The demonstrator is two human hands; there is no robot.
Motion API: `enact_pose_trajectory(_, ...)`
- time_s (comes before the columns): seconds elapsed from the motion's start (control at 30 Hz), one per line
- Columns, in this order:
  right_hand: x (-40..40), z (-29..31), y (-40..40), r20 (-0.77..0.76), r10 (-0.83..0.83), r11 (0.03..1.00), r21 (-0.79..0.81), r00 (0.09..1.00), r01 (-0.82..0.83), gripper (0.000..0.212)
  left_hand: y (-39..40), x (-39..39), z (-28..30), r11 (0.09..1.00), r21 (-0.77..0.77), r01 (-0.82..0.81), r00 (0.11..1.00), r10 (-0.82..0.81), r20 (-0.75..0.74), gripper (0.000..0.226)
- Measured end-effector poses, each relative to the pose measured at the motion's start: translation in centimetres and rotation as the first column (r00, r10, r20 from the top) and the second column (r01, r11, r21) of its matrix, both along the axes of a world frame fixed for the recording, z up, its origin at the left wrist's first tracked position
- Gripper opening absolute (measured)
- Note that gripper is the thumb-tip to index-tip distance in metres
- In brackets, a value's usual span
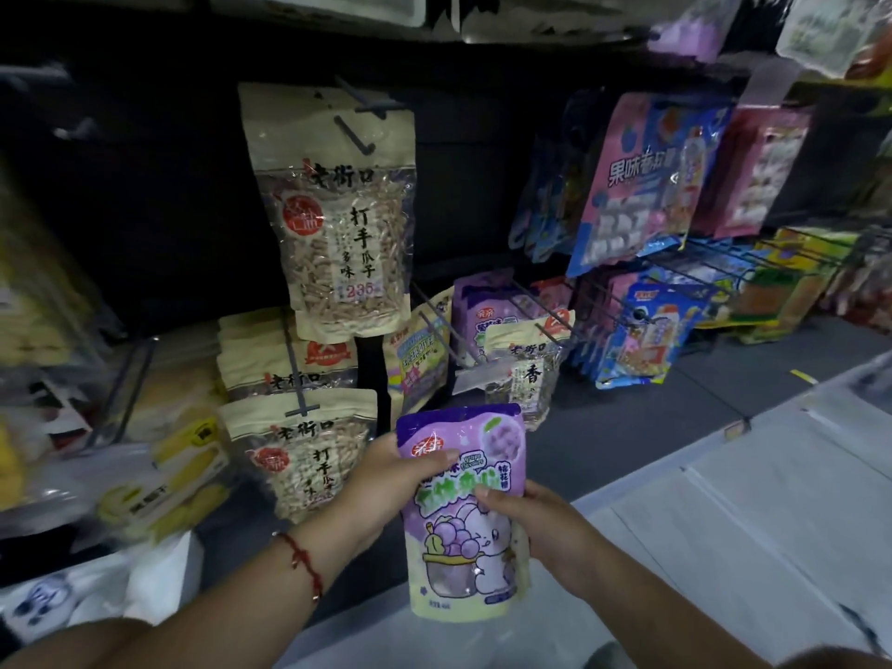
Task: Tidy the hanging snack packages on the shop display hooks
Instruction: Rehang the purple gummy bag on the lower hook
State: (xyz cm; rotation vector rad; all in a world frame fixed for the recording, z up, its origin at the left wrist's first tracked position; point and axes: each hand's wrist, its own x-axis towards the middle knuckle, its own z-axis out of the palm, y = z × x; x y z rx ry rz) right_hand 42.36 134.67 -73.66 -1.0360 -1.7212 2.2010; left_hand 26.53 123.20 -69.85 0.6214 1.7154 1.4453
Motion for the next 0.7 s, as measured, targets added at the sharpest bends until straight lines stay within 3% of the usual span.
enact_pose_trajectory(0.13,0.1,-0.2,0.3,0.050,-0.007,1.000,0.018,0.999,0.006,0.030,0.6,0.0,-0.2,0.999,-0.044,-0.025,0.996,0.021,-0.090,0.020)
enact_pose_trajectory(0.27,0.9,-0.4,0.9,0.057,-0.067,0.997,0.035,0.996,0.065,0.028,1.8,0.7,0.1,0.997,-0.055,0.048,0.981,-0.058,-0.186,0.014)
enact_pose_trajectory(0.43,2.2,-0.1,2.3,0.021,-0.147,0.987,0.066,0.989,0.145,0.035,3.1,2.4,0.0,0.996,-0.024,0.084,0.980,-0.087,-0.176,0.007)
enact_pose_trajectory(0.57,2.7,0.7,2.8,0.025,-0.223,0.962,0.168,0.974,0.216,0.015,3.6,3.0,-0.7,0.998,0.030,0.053,0.991,-0.048,-0.127,0.006)
enact_pose_trajectory(0.7,3.9,1.3,3.7,0.001,-0.301,0.931,0.215,0.954,0.294,0.033,6.4,4.2,-0.5,0.995,0.028,0.094,0.972,-0.085,-0.219,0.017)
